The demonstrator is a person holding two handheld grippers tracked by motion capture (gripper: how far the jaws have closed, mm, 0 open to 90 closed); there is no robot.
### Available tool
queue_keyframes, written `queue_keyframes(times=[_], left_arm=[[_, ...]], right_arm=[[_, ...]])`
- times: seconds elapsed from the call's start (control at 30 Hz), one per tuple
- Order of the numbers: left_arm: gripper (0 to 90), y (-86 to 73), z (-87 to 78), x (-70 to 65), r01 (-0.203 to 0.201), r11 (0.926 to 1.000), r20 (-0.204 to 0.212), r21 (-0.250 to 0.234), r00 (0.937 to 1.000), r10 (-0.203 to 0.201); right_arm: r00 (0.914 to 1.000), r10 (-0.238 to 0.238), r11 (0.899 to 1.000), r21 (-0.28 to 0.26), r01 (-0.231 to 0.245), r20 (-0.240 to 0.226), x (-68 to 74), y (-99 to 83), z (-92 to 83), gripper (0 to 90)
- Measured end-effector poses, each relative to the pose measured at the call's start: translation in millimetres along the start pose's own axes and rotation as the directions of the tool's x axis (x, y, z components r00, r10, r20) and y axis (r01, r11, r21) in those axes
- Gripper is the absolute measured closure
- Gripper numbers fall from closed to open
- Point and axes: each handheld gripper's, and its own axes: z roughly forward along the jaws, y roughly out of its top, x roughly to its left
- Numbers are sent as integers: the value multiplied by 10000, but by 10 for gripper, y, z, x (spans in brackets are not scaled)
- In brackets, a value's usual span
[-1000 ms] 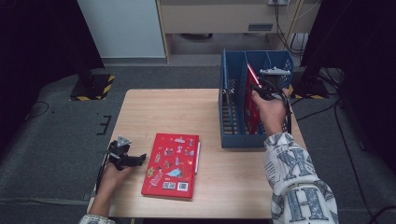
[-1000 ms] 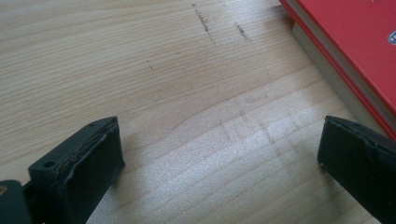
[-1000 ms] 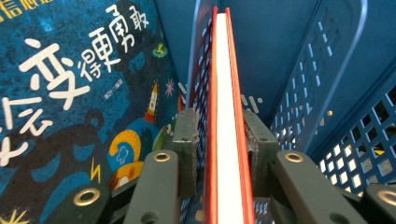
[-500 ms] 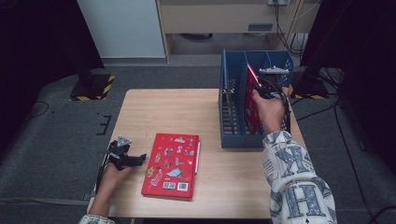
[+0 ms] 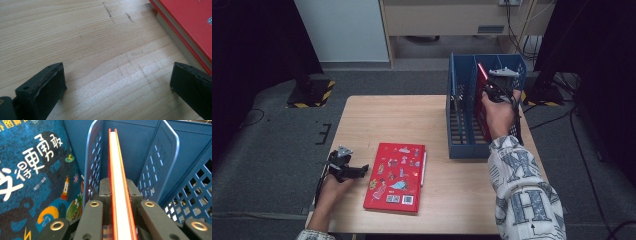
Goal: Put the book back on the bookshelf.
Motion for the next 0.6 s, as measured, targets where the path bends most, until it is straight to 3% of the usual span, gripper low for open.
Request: queue_keyframes(times=[0.6], left_arm=[[0, 2, 3, 0, -7, 10000, 17, -10, 10000, 7]], right_arm=[[9994, 51, 10000, -47, -49, 331, 105, -20, 118, 791]])
